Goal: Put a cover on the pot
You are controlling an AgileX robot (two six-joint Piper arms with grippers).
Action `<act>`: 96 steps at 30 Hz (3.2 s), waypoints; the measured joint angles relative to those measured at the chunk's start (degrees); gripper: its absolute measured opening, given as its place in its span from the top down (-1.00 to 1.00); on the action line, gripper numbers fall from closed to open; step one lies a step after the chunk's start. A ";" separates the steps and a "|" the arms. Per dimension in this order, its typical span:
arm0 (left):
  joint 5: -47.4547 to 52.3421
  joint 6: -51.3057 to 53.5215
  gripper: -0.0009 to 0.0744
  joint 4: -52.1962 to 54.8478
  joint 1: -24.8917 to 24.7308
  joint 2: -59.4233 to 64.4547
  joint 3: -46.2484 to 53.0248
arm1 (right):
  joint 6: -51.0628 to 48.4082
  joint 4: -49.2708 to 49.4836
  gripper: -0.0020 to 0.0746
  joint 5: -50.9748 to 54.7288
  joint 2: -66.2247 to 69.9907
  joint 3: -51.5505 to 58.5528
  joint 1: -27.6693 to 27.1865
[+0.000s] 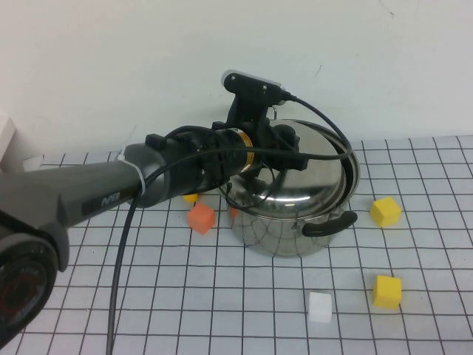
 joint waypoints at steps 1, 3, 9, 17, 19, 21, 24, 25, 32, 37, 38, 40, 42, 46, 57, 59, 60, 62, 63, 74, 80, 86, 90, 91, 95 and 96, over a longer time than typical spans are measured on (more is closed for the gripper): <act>-0.49 0.00 0.09 0.00 0.00 0.14 0.00 | 0.00 0.00 0.92 0.00 0.00 0.00 0.00; -1.92 0.00 0.09 0.00 0.00 0.37 -0.02 | 0.00 0.00 0.92 0.00 0.00 0.00 0.00; -5.52 1.01 0.09 0.00 0.20 0.92 -0.25 | 0.00 0.00 0.92 0.00 0.00 0.00 0.00; -6.48 5.63 0.09 0.00 0.20 1.42 -0.47 | 0.00 0.00 0.92 0.00 0.00 0.00 0.00; -7.06 6.17 0.09 -0.77 0.20 1.55 -0.47 | 0.00 0.00 0.92 0.00 0.00 0.00 0.00; -7.46 6.73 0.09 -2.30 0.20 1.54 -0.47 | 0.00 0.00 0.92 0.00 0.00 0.00 0.00; -8.15 8.53 0.09 -5.52 0.20 1.67 -0.47 | 0.00 0.00 0.92 0.00 0.00 0.00 0.00; -8.45 9.36 0.09 -6.53 0.20 1.67 -0.47 | 0.00 0.00 0.92 0.00 0.00 0.00 0.00; -8.86 13.32 0.09 -10.65 0.20 1.77 -0.47 | 0.00 0.00 0.92 0.00 0.00 0.00 0.00; -8.86 13.75 0.09 -12.12 0.20 2.12 -0.47 | 0.00 0.00 0.92 0.00 0.00 0.00 0.00; -8.86 13.78 0.09 -12.83 0.20 2.37 -0.47 | 0.00 0.00 0.92 0.00 0.00 0.00 0.00; -8.72 13.78 0.09 -14.04 0.20 2.74 -0.47 | 0.00 0.00 0.92 0.00 0.00 0.00 0.00; -8.72 13.78 0.09 -15.24 0.20 3.11 -0.47 | 0.00 0.00 0.92 0.00 0.00 0.00 0.00; -9.25 14.18 0.09 -17.19 0.20 3.52 -0.47 | 0.00 0.00 0.92 0.00 0.00 0.00 0.00; -10.68 18.13 0.04 -18.85 0.20 3.81 -0.49 | 0.00 0.00 0.92 0.00 0.00 0.00 0.00; -10.78 18.34 -0.12 -18.85 0.20 3.81 -0.49 | 0.00 0.00 0.92 0.00 0.00 0.00 0.00; -10.78 18.34 -0.21 -18.85 0.20 3.81 -0.49 | 0.00 0.00 0.92 0.00 0.00 0.00 0.00; -10.42 18.34 -0.31 -18.85 0.20 3.67 -0.49 | 0.00 0.00 0.92 0.00 0.00 0.00 0.00; -9.74 18.34 -0.33 -18.85 0.20 3.29 -0.49 | 0.00 0.00 0.92 0.00 0.00 0.00 0.00; 0.86 19.16 -0.20 -15.86 0.20 -6.43 -0.39 | 0.00 0.00 0.92 0.00 0.00 0.00 0.00; 10.53 19.35 0.24 -15.08 0.20 -16.93 -0.26 | 0.00 0.00 0.92 0.00 0.00 0.00 0.00; 19.32 19.35 0.86 -13.96 0.20 -30.67 0.17 | 0.00 0.00 0.92 0.00 0.00 0.00 0.00; 25.68 19.35 0.95 -13.71 0.20 -40.11 2.92 | 0.00 0.00 0.92 0.00 0.00 0.00 0.00; 27.41 18.96 0.96 -13.71 0.20 -42.83 4.26 | 0.00 0.00 0.92 0.00 0.00 0.00 0.00; 30.73 16.05 0.97 -13.71 0.20 -54.26 12.02 | 0.00 0.00 0.92 0.00 0.00 0.00 0.00; 31.09 15.15 0.98 -13.71 0.20 -56.65 14.54 | 0.00 0.00 0.92 0.00 0.00 0.00 0.00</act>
